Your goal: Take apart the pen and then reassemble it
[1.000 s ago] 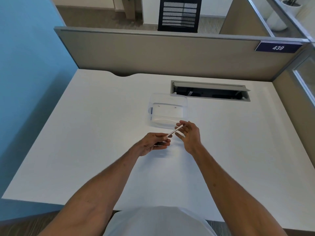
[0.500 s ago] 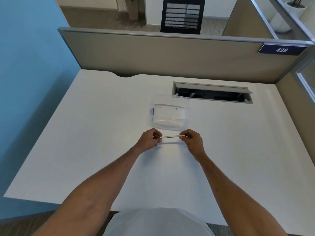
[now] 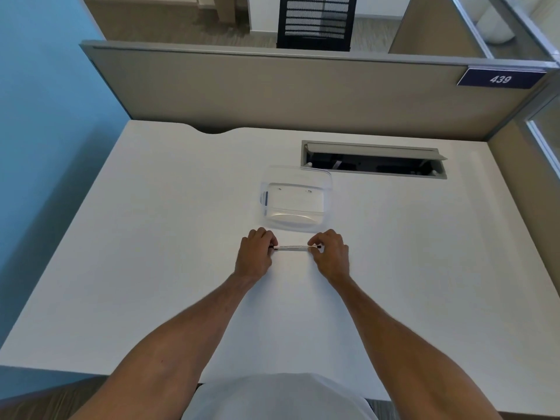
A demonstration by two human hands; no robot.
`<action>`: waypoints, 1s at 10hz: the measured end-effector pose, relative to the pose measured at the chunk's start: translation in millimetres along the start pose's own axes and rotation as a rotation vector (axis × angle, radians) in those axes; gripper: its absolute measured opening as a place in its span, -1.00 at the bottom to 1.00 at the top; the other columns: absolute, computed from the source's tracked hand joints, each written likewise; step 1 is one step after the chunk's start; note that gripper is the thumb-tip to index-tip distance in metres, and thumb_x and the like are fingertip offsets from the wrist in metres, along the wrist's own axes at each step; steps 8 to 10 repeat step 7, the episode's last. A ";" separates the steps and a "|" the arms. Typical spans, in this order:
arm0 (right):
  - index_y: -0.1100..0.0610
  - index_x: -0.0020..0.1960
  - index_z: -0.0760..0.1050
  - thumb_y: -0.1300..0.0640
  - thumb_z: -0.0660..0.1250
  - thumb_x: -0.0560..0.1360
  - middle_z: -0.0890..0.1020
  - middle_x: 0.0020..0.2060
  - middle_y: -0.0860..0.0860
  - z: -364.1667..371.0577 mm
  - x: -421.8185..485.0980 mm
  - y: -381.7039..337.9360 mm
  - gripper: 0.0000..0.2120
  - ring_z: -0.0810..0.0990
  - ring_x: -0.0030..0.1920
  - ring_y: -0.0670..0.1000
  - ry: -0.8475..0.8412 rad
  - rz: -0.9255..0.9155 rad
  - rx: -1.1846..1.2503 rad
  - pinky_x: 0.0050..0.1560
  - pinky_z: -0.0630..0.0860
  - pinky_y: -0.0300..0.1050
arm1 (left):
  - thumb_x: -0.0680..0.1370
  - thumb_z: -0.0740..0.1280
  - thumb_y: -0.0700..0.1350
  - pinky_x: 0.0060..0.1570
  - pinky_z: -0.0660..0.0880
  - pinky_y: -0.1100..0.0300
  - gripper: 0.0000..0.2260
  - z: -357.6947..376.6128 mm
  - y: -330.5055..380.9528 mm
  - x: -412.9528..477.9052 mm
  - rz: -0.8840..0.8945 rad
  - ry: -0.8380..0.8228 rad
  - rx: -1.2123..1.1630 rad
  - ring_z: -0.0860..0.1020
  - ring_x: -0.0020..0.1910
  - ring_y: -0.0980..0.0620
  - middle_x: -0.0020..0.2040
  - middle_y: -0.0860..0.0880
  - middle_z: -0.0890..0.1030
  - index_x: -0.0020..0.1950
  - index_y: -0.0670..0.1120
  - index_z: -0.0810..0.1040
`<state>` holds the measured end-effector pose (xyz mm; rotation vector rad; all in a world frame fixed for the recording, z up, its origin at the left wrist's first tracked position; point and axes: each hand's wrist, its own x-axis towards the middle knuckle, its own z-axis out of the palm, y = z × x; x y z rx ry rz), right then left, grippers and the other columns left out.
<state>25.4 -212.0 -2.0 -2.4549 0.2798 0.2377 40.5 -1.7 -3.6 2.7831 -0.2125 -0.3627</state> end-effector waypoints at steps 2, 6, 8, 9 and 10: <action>0.13 0.21 0.73 0.16 0.44 0.67 0.64 0.22 0.05 3.2 1.7 4.7 -0.84 0.54 0.35 0.08 -0.008 0.014 -0.044 0.39 0.39 0.02 | 0.71 0.29 -0.15 0.31 0.41 0.05 -0.77 1.6 -3.2 4.5 0.019 0.008 0.011 0.50 0.37 -0.03 0.33 0.04 0.57 0.35 -0.02 0.60; 0.09 0.42 0.61 0.26 0.34 0.67 0.62 0.34 0.00 -7.7 -16.5 -1.3 -0.66 0.54 0.43 0.10 0.103 -0.120 -0.159 0.43 0.39 0.00 | 0.80 0.09 0.02 0.33 0.42 0.08 -0.64 -9.3 -6.7 -9.4 0.097 0.161 0.133 0.52 0.40 -0.01 0.43 0.07 0.54 0.54 0.00 0.48; 0.06 0.55 0.51 0.27 0.34 0.63 0.54 0.51 0.00 -13.6 -18.0 -6.5 -0.50 0.49 0.54 0.10 0.230 -0.217 -0.223 0.55 0.36 0.05 | 0.80 0.06 -0.01 0.32 0.43 0.09 -0.62 -14.8 1.4 -12.0 0.171 0.229 0.151 0.53 0.40 -0.02 0.46 0.07 0.54 0.55 -0.01 0.49; 0.06 0.55 0.51 0.27 0.34 0.63 0.54 0.51 0.00 -13.6 -18.0 -6.5 -0.50 0.49 0.54 0.10 0.230 -0.217 -0.223 0.55 0.36 0.05 | 0.80 0.06 -0.01 0.32 0.43 0.09 -0.62 -14.8 1.4 -12.0 0.171 0.229 0.151 0.53 0.40 -0.02 0.46 0.07 0.54 0.55 -0.01 0.49; 0.06 0.55 0.51 0.27 0.34 0.63 0.54 0.51 0.00 -13.6 -18.0 -6.5 -0.50 0.49 0.54 0.10 0.230 -0.217 -0.223 0.55 0.36 0.05 | 0.80 0.06 -0.01 0.32 0.43 0.09 -0.62 -14.8 1.4 -12.0 0.171 0.229 0.151 0.53 0.40 -0.02 0.46 0.07 0.54 0.55 -0.01 0.49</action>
